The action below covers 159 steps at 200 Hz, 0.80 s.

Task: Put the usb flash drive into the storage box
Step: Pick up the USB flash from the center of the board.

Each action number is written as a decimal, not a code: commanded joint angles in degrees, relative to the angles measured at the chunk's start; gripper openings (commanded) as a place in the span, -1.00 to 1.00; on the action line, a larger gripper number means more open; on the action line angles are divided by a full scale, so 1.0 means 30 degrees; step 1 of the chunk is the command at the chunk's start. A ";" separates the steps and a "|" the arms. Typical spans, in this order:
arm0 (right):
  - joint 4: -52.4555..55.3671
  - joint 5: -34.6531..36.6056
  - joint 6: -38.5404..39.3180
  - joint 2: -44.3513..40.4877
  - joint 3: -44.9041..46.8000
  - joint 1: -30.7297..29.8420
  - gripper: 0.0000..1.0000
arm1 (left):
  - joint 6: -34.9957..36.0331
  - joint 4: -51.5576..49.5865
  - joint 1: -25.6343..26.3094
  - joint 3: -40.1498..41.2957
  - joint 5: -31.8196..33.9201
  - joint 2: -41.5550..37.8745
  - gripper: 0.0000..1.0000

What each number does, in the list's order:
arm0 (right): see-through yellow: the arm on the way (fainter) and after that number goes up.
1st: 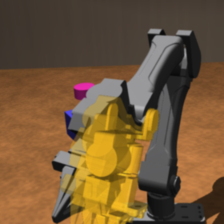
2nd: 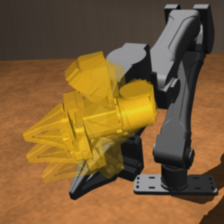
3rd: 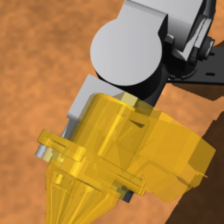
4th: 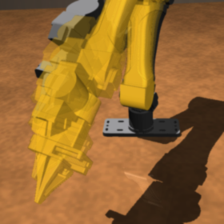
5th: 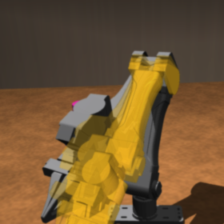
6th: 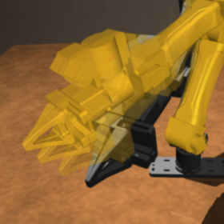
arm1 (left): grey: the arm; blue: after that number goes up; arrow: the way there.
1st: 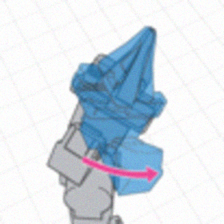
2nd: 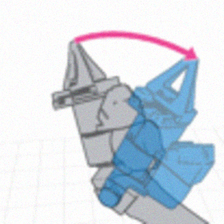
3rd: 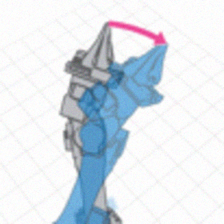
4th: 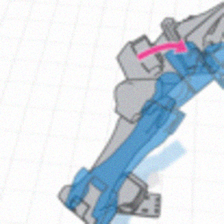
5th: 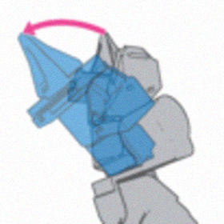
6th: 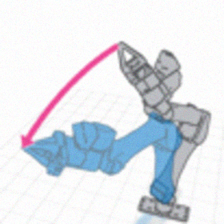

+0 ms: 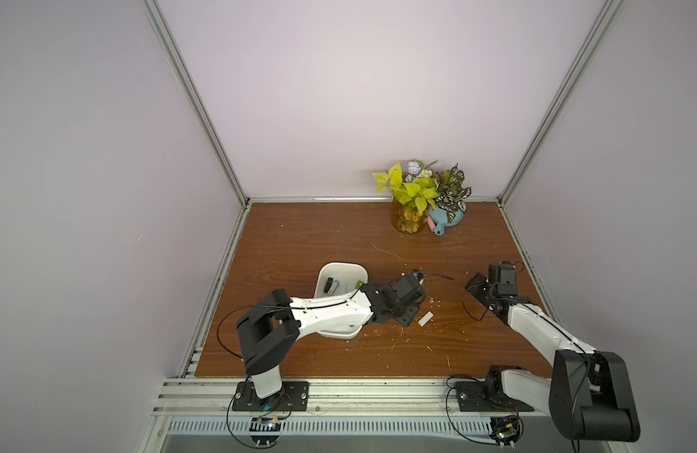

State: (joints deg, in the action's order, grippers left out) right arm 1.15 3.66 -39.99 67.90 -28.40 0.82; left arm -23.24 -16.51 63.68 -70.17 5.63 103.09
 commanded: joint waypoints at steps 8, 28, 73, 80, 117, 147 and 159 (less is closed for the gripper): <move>-0.0897 -0.1191 0.0431 -0.0163 0.0018 0.0281 0.10 | 0.0650 0.0469 0.0688 -0.2008 -0.0866 0.1953 0.13; -0.0993 -0.1482 0.0424 -0.0264 0.0085 0.0371 0.10 | 0.0746 0.0141 0.1033 -0.3151 -0.0549 0.3282 0.12; -0.1093 -0.1521 0.0424 -0.0572 0.0398 0.0488 0.11 | 0.0403 -0.0757 0.1504 -0.4266 0.0113 0.4876 0.05; -0.1176 -0.1500 0.0424 -0.0543 0.0436 0.0496 0.11 | 0.0352 -0.0794 0.1568 -0.4266 0.0212 0.5025 0.03; -0.1290 -0.1655 0.0380 -0.0024 0.0554 0.0519 0.11 | 0.0172 -0.1378 0.2109 -0.4723 0.1244 0.6145 -0.10; -0.1348 -0.1649 0.0384 -0.0114 0.0591 0.0518 0.11 | 0.0049 -0.1650 0.2212 -0.5458 0.1678 0.6748 -0.22; -0.1292 -0.1616 0.0408 -0.0204 0.0611 0.0532 0.11 | 0.0018 -0.1916 0.2235 -0.5605 0.1922 0.6927 -0.30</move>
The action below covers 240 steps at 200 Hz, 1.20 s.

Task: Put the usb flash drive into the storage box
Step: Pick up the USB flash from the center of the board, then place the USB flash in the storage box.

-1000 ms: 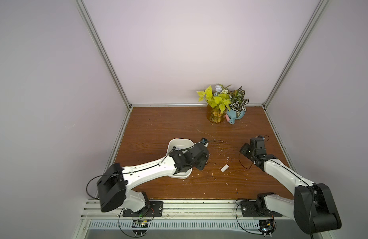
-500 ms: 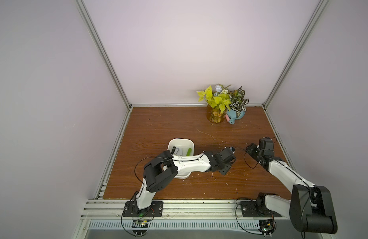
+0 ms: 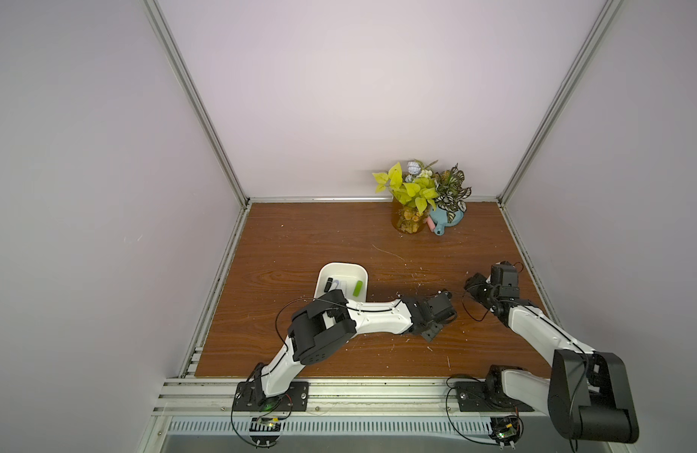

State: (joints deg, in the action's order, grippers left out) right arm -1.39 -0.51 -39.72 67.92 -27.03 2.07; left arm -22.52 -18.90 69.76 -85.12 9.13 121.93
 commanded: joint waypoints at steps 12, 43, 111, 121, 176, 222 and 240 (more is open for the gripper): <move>-0.0446 -0.0125 0.0329 -0.0283 0.0190 0.0132 0.11 | -0.0263 -0.1314 0.0215 -0.0616 0.0924 0.0737 -0.39; -0.0533 -0.0195 0.0326 -0.0228 0.0242 0.0137 0.11 | -0.0467 -0.1419 0.0215 -0.0221 0.1313 0.0588 -0.66; -0.1124 -0.0290 0.0254 -0.0466 0.0784 0.0136 0.11 | -0.1010 -0.2308 0.0215 -0.0176 0.3464 -0.2356 -1.00; -0.1290 -0.0341 0.0234 -0.0535 0.0942 0.0148 0.10 | -0.1158 -0.2840 0.0192 -0.0240 0.4122 -0.3286 -1.00; -0.1588 -0.1258 0.0391 -0.0327 0.0948 0.0133 0.10 | -0.3290 -0.3581 -0.2614 0.6544 0.5169 -1.2691 -1.00; -0.2209 -0.1733 0.0242 -0.0244 0.1034 0.0141 0.10 | -0.4623 -0.3657 -0.5636 1.1947 0.4783 -1.6517 -1.00; -0.2429 -0.1875 0.0181 0.0084 0.0981 0.0103 0.10 | -0.4943 -0.3415 -0.5689 1.2565 0.5098 -1.5900 -1.00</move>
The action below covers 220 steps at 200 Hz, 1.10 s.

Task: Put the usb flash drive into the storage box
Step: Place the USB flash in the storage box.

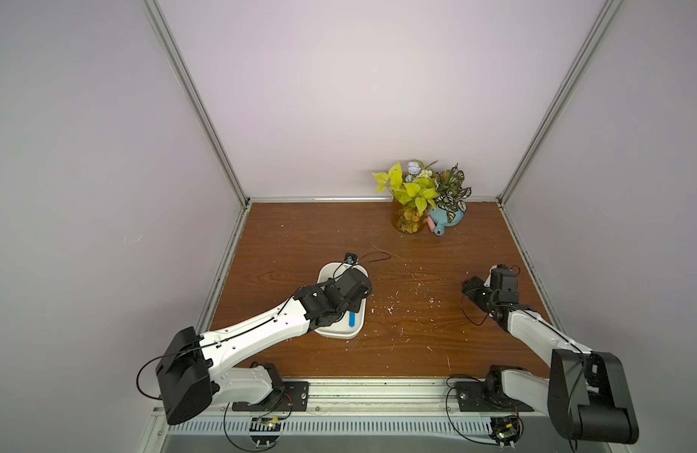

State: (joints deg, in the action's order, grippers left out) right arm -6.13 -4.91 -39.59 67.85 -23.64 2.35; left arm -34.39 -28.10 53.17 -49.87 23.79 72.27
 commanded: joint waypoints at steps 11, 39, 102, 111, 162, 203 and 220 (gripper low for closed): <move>-0.0996 -0.0435 0.0082 0.0343 -0.0173 0.0008 0.10 | -0.0958 -0.0082 -0.0217 0.1046 0.0378 0.1226 -1.00; -0.1288 -0.0630 -0.0042 0.1072 -0.0312 0.0007 0.09 | -0.0808 0.0673 -0.0413 0.1688 0.0564 0.2263 -1.00; -0.1376 -0.0590 -0.0044 0.1409 -0.0412 -0.0021 0.09 | -0.0177 0.2437 -0.0934 0.2599 -0.0049 0.3728 -1.00; -0.1384 -0.0562 -0.0030 0.1432 -0.0412 -0.0022 0.09 | -0.0003 0.2757 -0.0986 0.2689 -0.0296 0.3842 -1.00; -0.1473 -0.0852 -0.0063 0.1887 -0.0496 -0.0050 0.09 | 0.0126 0.2971 -0.1391 0.2501 -0.1009 0.4580 -0.93; -0.1530 -0.0796 -0.0066 0.1727 -0.0426 -0.0051 0.09 | 0.0038 0.2388 -0.1404 0.2241 -0.1098 0.4806 -0.14; -0.1444 -0.0895 -0.0016 0.1968 -0.0572 -0.0051 0.09 | -0.0137 0.1758 -0.1386 0.1812 -0.0733 0.4696 0.08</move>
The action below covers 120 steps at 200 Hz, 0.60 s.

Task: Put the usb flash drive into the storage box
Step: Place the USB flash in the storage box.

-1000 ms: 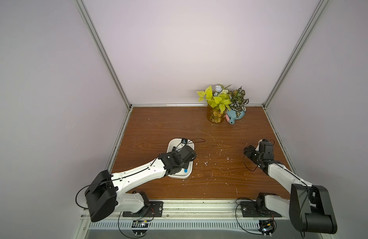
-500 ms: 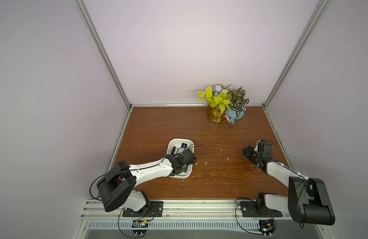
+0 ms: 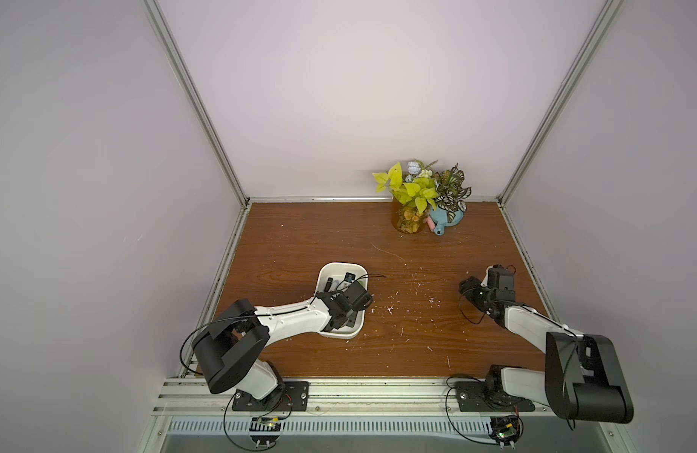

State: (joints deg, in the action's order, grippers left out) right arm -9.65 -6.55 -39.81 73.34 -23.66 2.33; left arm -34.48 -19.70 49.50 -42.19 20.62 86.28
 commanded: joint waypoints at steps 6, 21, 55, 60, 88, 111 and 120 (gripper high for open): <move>-0.0270 -0.0410 0.0060 0.0205 -0.0594 -0.0043 0.09 | -0.0108 -0.1203 -0.0179 -0.0949 0.0384 -0.0131 0.12; -0.0272 -0.0591 0.0094 0.0333 -0.0638 -0.0043 0.09 | -0.0112 -0.1664 -0.0158 -0.1570 0.0479 -0.0966 0.17; 0.0216 -0.0656 0.0478 -0.0645 -0.0697 -0.0226 0.09 | 0.0031 -0.1430 0.0526 -0.2445 0.2172 -0.4868 0.26; 0.0250 -0.0481 0.0546 -0.0859 -0.0697 -0.0366 0.09 | 0.0078 -0.1248 0.0619 -0.2346 0.2835 -0.5505 0.28; 0.0670 0.1629 0.1752 -0.1752 -0.1258 -0.2205 0.13 | 0.2160 0.3377 0.0622 0.1012 0.6814 -0.9809 0.40; 0.0734 0.4369 0.5424 -0.1843 -0.2343 -0.5282 0.28 | 0.6047 1.0871 -0.0234 0.6613 1.0321 -1.3580 0.55; 0.0608 0.5654 0.6537 -0.1833 -0.2641 -0.6428 0.33 | 0.6306 1.2276 -0.1538 0.7850 1.0996 -1.4627 0.60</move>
State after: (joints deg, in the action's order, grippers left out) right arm -7.42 0.01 -32.10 68.97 -27.42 -9.54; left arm -24.77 -0.54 50.28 -29.45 40.66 48.25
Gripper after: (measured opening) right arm 0.639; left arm 0.771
